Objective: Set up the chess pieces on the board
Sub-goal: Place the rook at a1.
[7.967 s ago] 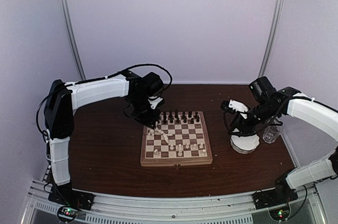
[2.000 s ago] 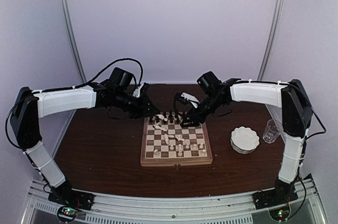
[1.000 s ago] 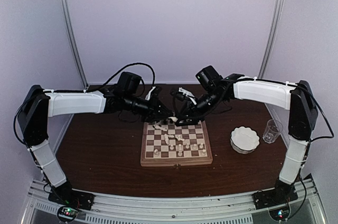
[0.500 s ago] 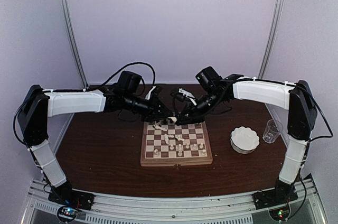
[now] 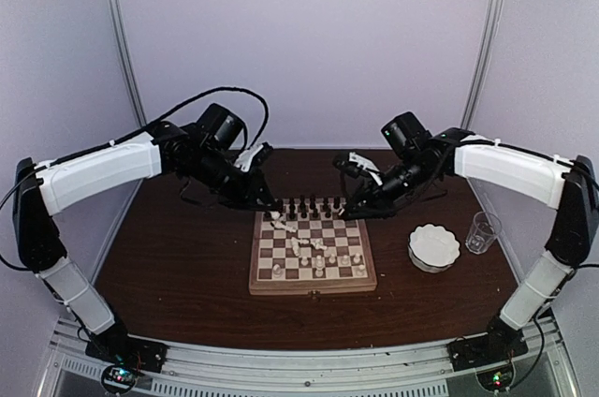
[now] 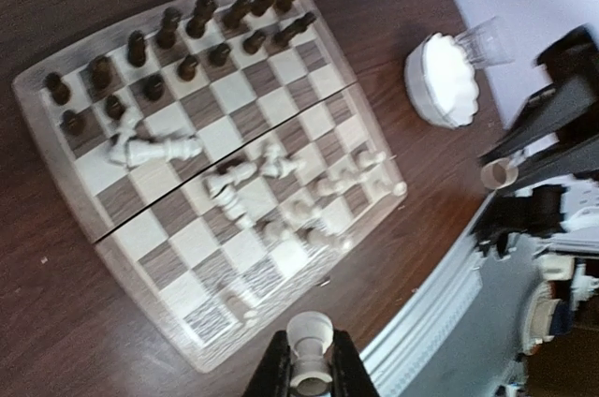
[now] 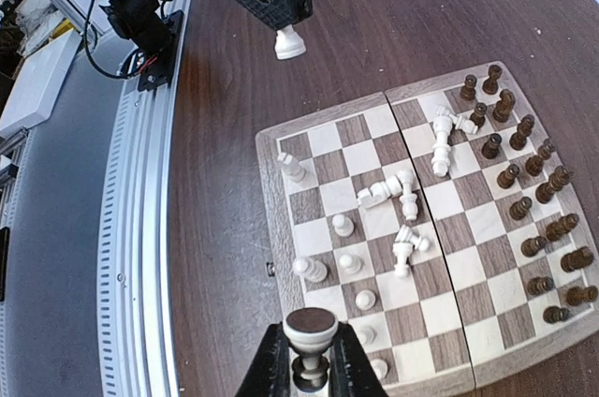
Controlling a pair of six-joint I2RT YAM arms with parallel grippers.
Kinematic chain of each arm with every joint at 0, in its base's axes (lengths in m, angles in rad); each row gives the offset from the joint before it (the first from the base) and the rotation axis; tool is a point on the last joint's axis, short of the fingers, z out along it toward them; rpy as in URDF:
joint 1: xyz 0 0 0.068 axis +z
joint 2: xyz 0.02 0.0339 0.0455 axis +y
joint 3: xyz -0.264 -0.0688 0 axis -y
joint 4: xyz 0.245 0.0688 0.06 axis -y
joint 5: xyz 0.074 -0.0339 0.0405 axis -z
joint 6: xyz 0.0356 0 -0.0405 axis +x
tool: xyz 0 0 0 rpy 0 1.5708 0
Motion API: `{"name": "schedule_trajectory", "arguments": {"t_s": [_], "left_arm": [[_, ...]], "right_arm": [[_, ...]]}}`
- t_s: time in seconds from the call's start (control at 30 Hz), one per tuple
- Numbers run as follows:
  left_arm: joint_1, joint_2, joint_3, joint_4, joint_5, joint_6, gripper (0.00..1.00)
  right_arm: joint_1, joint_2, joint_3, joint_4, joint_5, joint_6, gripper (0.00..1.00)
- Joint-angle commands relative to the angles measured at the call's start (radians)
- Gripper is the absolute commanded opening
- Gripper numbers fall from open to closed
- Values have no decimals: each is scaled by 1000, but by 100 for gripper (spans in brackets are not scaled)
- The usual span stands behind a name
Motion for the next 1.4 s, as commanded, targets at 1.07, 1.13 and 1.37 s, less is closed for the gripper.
{"name": "schedule_trajectory", "arguments": {"t_s": [1.07,1.13,1.37], "left_arm": [[-212,228,-41,-167,-437,83,5],[-212,228,-53,-159,-409,77,5],[-216,229,-78,-128,-388,64,5]], "right_arm": [[-167,-270,-260,158,-1,10,2],[-167,-268,-260,158,1,9,2],[-168,-266,-261,158,2,8,2]]}}
